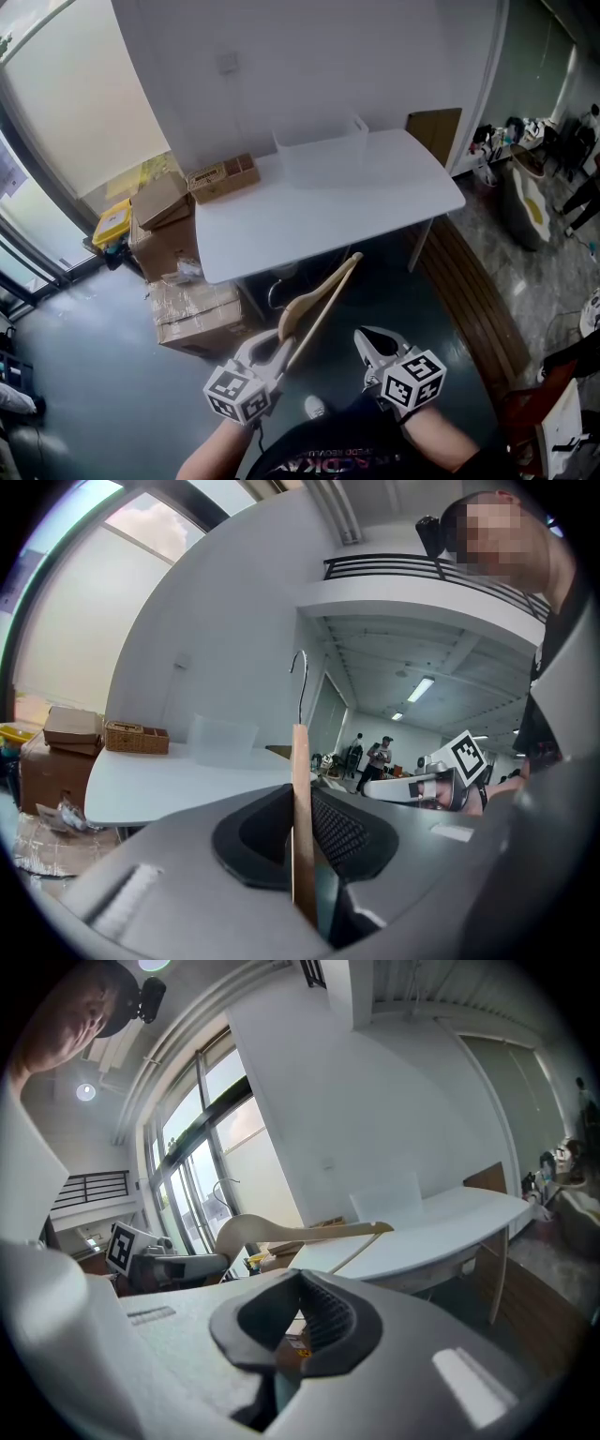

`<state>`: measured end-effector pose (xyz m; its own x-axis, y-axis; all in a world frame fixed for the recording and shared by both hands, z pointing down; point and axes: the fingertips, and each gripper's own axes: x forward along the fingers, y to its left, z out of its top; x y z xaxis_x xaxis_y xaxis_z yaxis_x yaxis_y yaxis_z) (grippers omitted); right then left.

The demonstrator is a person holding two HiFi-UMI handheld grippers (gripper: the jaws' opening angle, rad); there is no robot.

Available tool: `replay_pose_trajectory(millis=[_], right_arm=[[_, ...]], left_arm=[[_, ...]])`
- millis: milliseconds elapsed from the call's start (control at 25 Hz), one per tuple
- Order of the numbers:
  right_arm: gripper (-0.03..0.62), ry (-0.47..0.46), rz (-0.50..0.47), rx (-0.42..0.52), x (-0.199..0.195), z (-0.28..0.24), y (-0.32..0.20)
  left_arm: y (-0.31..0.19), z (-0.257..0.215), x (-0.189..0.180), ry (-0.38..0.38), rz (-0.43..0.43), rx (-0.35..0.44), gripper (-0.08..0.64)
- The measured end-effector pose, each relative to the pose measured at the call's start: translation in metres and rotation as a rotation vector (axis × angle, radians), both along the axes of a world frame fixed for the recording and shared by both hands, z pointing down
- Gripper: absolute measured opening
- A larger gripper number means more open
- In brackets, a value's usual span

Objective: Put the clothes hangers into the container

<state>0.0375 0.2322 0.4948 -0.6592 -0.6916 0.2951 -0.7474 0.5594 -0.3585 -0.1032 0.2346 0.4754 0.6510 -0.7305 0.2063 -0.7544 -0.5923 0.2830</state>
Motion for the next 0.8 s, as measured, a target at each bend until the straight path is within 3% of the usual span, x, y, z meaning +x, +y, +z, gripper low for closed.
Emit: replay_pose_trajectory(millis=[800], right_arm=[[0.002, 0.023, 0.008, -0.011, -0.016, -0.001, -0.016]], left_arm=[[-0.016, 0.003, -0.021, 0.033, -0.01, -0.006, 0.058]])
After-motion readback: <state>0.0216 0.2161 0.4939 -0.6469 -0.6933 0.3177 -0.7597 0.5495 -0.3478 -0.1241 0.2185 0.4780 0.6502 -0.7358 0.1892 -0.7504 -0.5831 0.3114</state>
